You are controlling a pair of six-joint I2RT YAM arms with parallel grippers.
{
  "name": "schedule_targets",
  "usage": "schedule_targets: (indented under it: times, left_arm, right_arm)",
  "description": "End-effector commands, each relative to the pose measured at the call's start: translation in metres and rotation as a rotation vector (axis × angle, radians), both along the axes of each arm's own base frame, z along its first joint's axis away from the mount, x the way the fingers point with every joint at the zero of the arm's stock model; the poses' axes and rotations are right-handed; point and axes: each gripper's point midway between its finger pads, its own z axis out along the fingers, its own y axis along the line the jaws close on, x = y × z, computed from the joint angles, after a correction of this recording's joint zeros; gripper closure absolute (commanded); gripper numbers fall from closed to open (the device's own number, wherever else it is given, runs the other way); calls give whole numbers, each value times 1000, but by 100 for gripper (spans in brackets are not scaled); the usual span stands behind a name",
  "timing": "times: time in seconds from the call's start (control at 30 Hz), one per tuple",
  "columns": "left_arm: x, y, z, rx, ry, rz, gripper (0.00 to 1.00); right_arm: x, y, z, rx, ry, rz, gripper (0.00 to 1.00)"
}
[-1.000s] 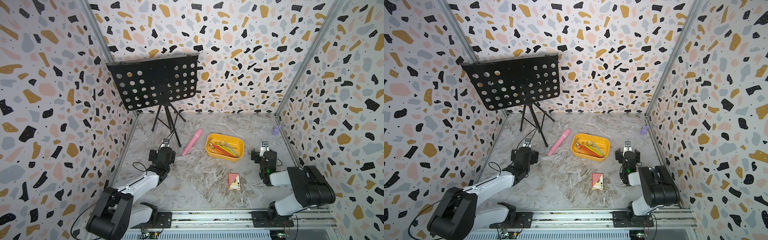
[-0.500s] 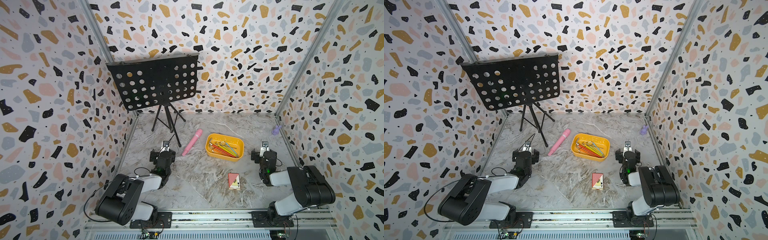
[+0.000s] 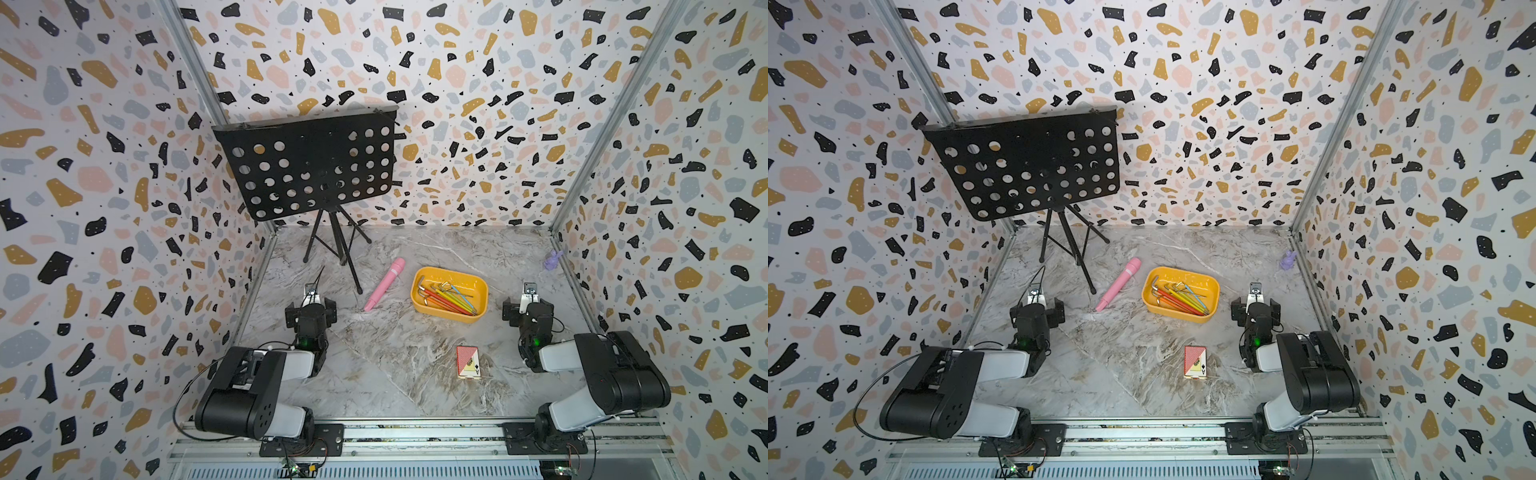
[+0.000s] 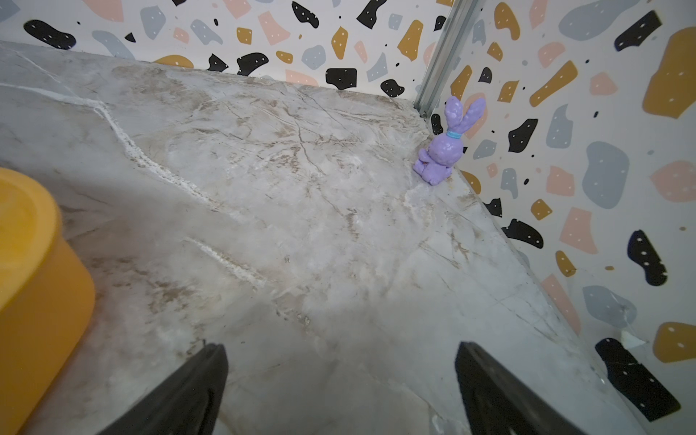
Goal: Put the hex key on the desktop into the storage box
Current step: Reset both arms
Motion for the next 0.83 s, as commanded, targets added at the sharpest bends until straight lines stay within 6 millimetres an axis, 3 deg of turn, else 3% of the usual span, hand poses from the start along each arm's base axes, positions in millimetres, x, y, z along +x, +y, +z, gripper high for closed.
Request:
schedule_targets:
  times: [0.0,0.8]
  left_arm:
    - [10,-13,11,-62,-54,-51,0]
    - [9,-15,10,-66,-38,-56,0]
  right_arm:
    - [10,-3,9,8,-5,-22,0]
    - [9,-3,9,9,-8,-24,0]
